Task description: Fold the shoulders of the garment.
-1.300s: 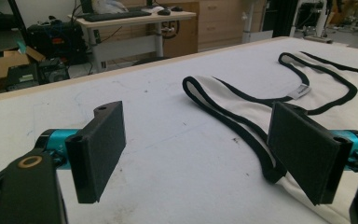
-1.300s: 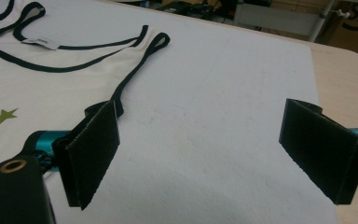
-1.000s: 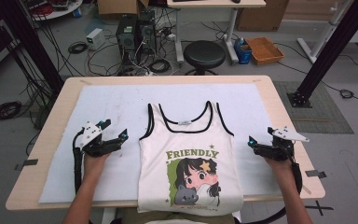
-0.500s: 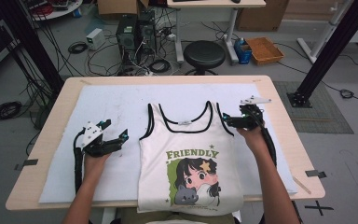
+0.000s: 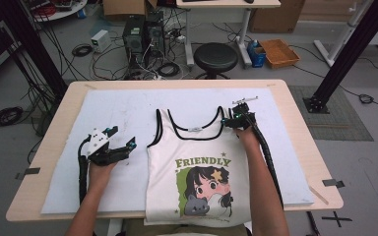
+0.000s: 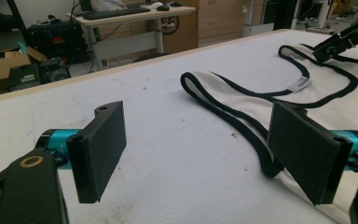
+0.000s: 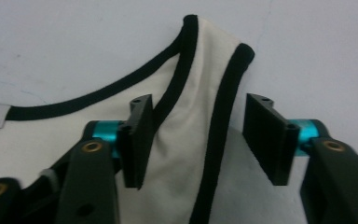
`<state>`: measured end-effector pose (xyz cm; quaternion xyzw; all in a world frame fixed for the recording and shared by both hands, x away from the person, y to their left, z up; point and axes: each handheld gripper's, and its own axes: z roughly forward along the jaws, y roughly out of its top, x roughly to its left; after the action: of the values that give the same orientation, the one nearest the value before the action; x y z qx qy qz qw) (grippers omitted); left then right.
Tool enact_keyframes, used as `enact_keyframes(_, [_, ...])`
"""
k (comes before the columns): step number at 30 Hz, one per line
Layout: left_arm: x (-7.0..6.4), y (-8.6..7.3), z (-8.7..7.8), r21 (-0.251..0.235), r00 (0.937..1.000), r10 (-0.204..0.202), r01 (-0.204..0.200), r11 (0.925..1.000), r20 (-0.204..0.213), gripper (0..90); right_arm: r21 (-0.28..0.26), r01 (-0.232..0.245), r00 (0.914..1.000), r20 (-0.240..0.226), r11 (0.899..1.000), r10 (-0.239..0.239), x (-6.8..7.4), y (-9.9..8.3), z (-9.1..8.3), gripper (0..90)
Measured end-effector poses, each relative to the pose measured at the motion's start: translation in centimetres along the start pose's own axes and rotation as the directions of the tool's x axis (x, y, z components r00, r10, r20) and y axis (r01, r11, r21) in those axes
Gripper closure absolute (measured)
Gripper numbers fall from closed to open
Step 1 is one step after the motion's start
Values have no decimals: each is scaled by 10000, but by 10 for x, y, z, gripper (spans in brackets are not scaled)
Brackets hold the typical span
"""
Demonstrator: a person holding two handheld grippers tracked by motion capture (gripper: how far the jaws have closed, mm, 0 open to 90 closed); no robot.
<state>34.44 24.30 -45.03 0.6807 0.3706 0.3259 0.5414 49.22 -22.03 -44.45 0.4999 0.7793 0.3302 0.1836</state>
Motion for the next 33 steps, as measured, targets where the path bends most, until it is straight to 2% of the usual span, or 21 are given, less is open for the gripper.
enact_keyframes(1, [0,0,0,-21,10000,-41,41,10000,-5,196,141,156,9999,31,9998,-156,2,3,0,564])
enact_keyframes(2, [0,0,0,-26,10000,-54,54,10000,-7,196,141,156,9999,31,9998,-156,2,3,0,564])
enact_keyframes(3, [0,0,0,-19,10000,-47,47,10000,-12,196,272,612,9981,-128,9978,-609,5,5,1,677])
enact_keyframes(4, [0,0,0,3,10000,-35,35,10000,-23,197,312,832,9964,-211,9960,-826,7,7,1,743])
enact_keyframes(5, [0,0,0,8,10000,-22,22,10000,-24,197,312,832,9964,-211,9960,-826,7,7,1,743])
enact_keyframes(6, [0,0,0,6,10000,-6,6,10000,-13,197,358,1260,9917,-316,9914,-1249,13,7,1,844])
enact_keyframes(10, [0,0,0,0,10000,22,-22,10000,-16,197,430,1591,9866,-435,9863,-1573,15,8,-1,867])
enact_keyframes(13, [0,0,0,11,10000,8,-8,10000,0,197,-34,1442,9873,-670,9895,-1441,14,8,-10,870])
enact_keyframes(14, [0,0,0,20,10000,5,-5,10000,8,197,-679,1417,9852,-870,9876,-1474,14,7,-21,870])
enact_keyframes(15, [0,0,0,19,10000,5,-5,10000,5,197,-679,1417,9852,-870,9876,-1474,14,7,-21,870])
enact_keyframes(16, [0,0,0,23,10000,8,-8,10000,6,197,-1147,1730,9772,-1040,9782,-1850,17,5,-33,870])
enact_keyframes(17, [0,0,0,23,10000,8,-8,10000,6,197,-1147,1730,9772,-1040,9782,-1850,17,5,-33,870])
enact_keyframes(18, [0,0,0,23,10000,7,-7,10000,11,197,-1776,1825,9683,-1382,9670,-2081,20,0,-48,870])
enact_keyframes(19, [0,0,0,29,10000,8,-8,10000,14,197,-1776,1825,9683,-1382,9670,-2081,20,0,-48,870])
enact_keyframes(20, [-1,0,0,23,10000,-7,7,10000,18,197,-2170,1942,9578,-1687,9567,-2327,24,-7,-61,870])
enact_keyframes(21, [-1,0,0,30,10000,-10,10,10000,4,197,-2170,1942,9578,-1687,9567,-2327,24,-7,-61,870])
enact_keyframes(22, [-1,0,0,47,10000,24,-24,10000,3,197,-2346,1982,9496,-1946,9517,-2457,26,-12,-66,869])
enact_keyframes(27, [-1,0,0,79,10000,50,-50,10000,6,197,-2669,2488,9187,-2396,9311,-3141,35,-38,-85,869])
enact_keyframes(28, [-1,0,0,76,10000,39,-39,10000,9,197,-2690,2653,9087,-2512,9259,-3333,36,-46,-89,869])
enact_keyframes(29, [-1,0,0,97,10000,43,-43,9999,15,197,-2690,2653,9087,-2512,9259,-3333,36,-46,-89,869])
enact_keyframes(33, [-1,0,0,77,10000,-31,31,10000,-7,197,-2162,3060,8828,-3001,9272,-3613,36,-58,-92,852])
